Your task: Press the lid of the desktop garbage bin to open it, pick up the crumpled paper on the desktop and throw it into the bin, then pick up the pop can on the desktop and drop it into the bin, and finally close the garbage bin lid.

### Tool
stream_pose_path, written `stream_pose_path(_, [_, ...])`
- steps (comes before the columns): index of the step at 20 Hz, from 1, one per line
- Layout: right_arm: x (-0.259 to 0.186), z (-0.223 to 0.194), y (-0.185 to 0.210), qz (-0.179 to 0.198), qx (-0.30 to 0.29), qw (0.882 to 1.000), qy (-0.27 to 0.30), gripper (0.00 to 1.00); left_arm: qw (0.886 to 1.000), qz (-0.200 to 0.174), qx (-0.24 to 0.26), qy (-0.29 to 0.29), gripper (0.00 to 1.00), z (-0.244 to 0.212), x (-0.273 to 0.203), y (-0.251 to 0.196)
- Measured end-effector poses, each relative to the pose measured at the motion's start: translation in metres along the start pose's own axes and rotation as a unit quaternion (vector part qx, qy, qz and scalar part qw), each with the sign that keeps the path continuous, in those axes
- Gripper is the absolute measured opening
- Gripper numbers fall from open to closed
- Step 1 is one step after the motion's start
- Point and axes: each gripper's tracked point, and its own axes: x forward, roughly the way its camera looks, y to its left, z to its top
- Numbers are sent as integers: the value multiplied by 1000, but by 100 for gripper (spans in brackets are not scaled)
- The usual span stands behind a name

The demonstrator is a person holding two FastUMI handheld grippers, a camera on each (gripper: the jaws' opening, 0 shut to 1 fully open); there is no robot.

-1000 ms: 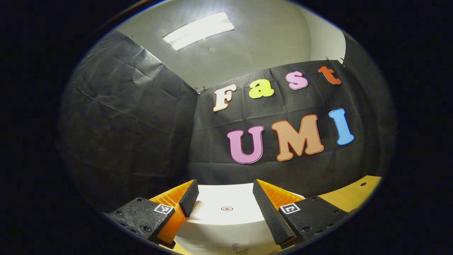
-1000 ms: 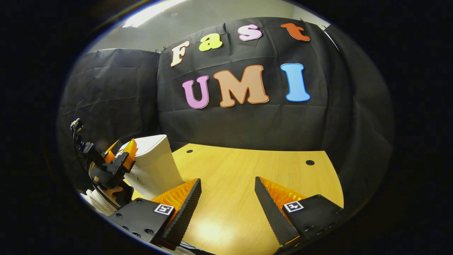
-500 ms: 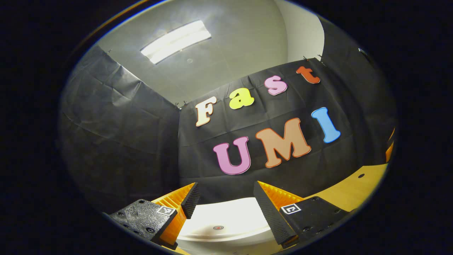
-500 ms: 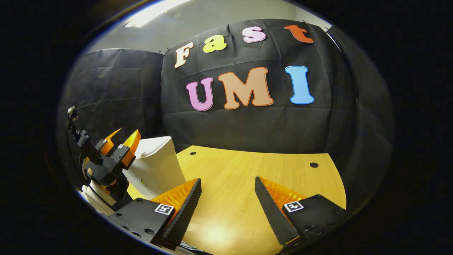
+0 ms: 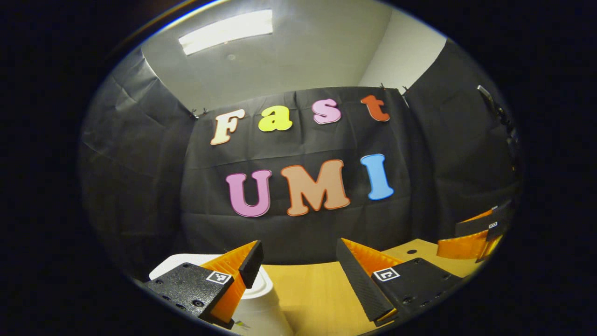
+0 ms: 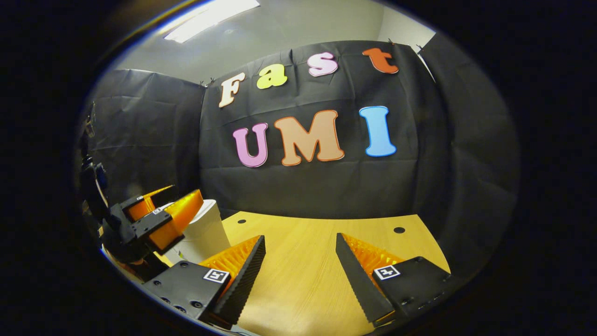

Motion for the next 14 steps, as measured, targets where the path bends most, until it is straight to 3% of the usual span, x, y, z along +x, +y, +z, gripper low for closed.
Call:
stream_pose_path(4, [-12, 5, -14, -34, 18, 999, -27, 96, 998, -32, -51, 32, 94, -17, -12, -28])
stream_pose_path(8, [-23, 5, -27, -57, 30, 997, -35, 96, 992, -21, -108, 67, 94, -32, -19, -22])
stream_pose_path(14, [-32, 6, -31, -69, 32, 996, -39, 96, 991, -17, -112, 68, 92, -28, -20, -21])
